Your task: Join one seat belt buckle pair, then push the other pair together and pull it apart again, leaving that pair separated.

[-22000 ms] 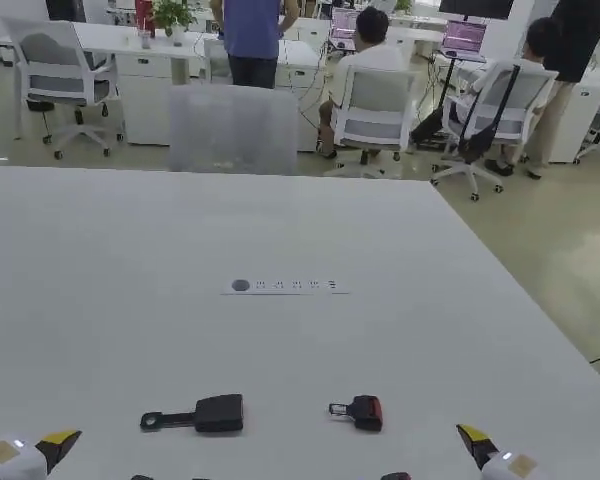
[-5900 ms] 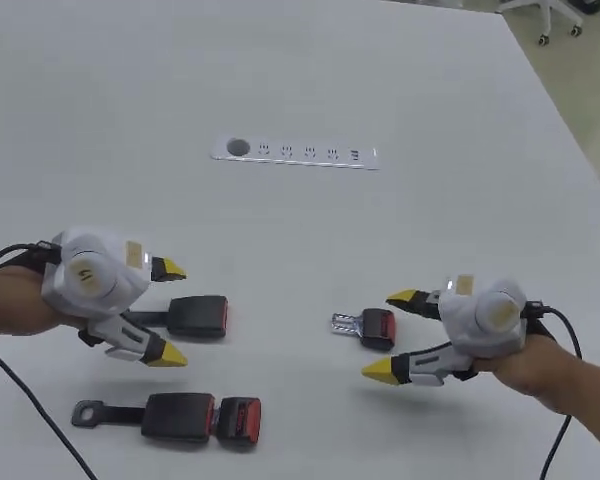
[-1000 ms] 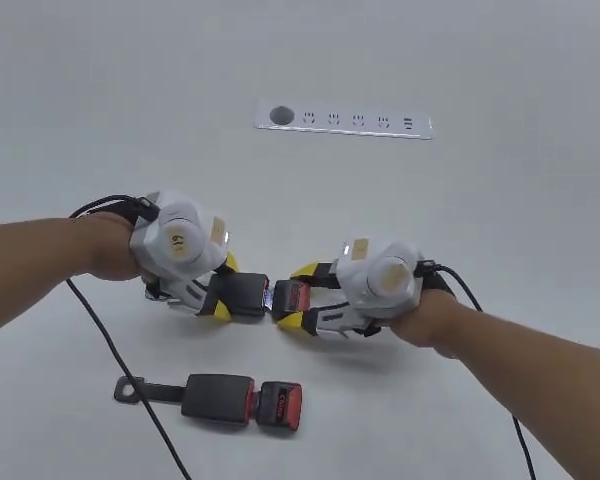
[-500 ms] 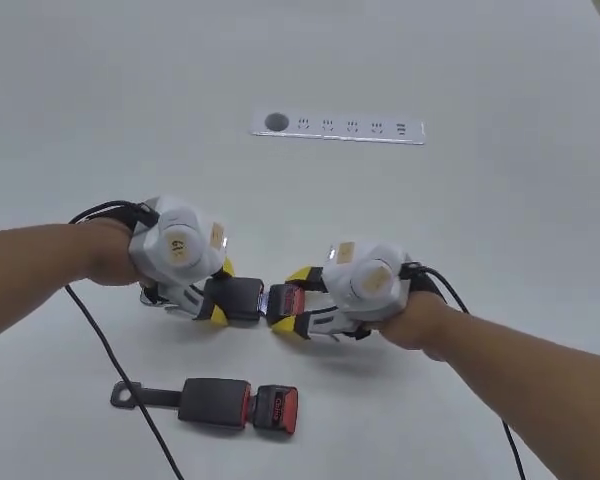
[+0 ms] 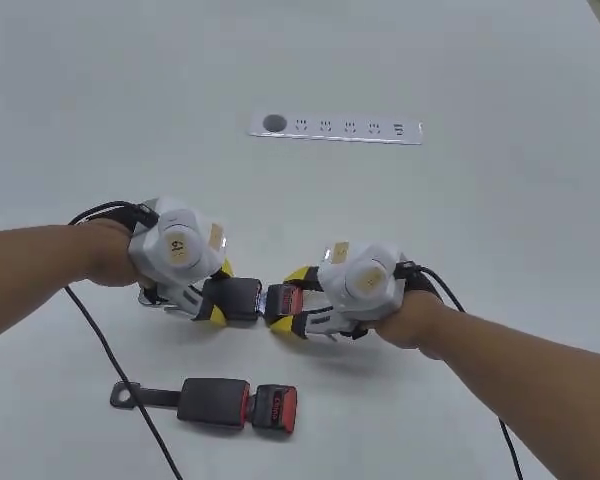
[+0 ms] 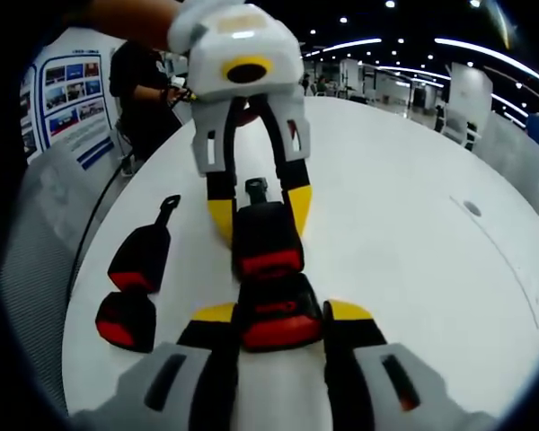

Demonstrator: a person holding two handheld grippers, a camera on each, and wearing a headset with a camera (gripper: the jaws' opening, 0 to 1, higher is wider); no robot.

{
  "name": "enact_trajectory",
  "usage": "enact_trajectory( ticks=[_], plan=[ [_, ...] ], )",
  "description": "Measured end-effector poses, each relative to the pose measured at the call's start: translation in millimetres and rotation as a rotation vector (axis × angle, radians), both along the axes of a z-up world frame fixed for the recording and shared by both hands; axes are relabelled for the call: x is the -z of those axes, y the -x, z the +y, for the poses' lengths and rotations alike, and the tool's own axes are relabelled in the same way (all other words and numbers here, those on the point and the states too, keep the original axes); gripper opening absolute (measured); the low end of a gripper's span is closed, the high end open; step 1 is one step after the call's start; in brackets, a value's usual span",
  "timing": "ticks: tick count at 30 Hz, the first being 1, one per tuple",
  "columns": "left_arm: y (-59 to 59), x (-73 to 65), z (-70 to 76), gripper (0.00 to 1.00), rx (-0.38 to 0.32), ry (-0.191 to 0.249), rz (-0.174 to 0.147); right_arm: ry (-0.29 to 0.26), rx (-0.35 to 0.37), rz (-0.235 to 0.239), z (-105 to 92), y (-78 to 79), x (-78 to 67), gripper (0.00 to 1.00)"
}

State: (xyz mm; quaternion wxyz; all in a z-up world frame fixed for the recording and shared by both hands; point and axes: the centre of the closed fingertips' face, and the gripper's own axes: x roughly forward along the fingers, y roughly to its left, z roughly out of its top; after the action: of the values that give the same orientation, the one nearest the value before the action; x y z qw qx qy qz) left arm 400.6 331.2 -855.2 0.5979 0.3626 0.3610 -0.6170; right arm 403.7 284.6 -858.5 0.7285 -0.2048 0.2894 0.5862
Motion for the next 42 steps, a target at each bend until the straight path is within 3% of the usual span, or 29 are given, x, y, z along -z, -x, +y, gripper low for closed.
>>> enact_trajectory(
  ticks=[10,23,42],
  plan=[
    [-0.1,-0.4,-0.2,0.34,0.008,-0.002,0.002,0.016,-0.017,-0.002,-1.9,0.3,0.1,0.37],
    [0.9,-0.9,-0.6,0.35,-0.002,0.004,-0.001,0.048,-0.044,0.001,-26.6,1.2,0.1,0.37],
    [2.1,-1.3,-0.2,0.35,0.002,-0.006,-0.001,0.09,-0.022,0.019,-84.7,0.9,1.2,0.37]
  ],
)
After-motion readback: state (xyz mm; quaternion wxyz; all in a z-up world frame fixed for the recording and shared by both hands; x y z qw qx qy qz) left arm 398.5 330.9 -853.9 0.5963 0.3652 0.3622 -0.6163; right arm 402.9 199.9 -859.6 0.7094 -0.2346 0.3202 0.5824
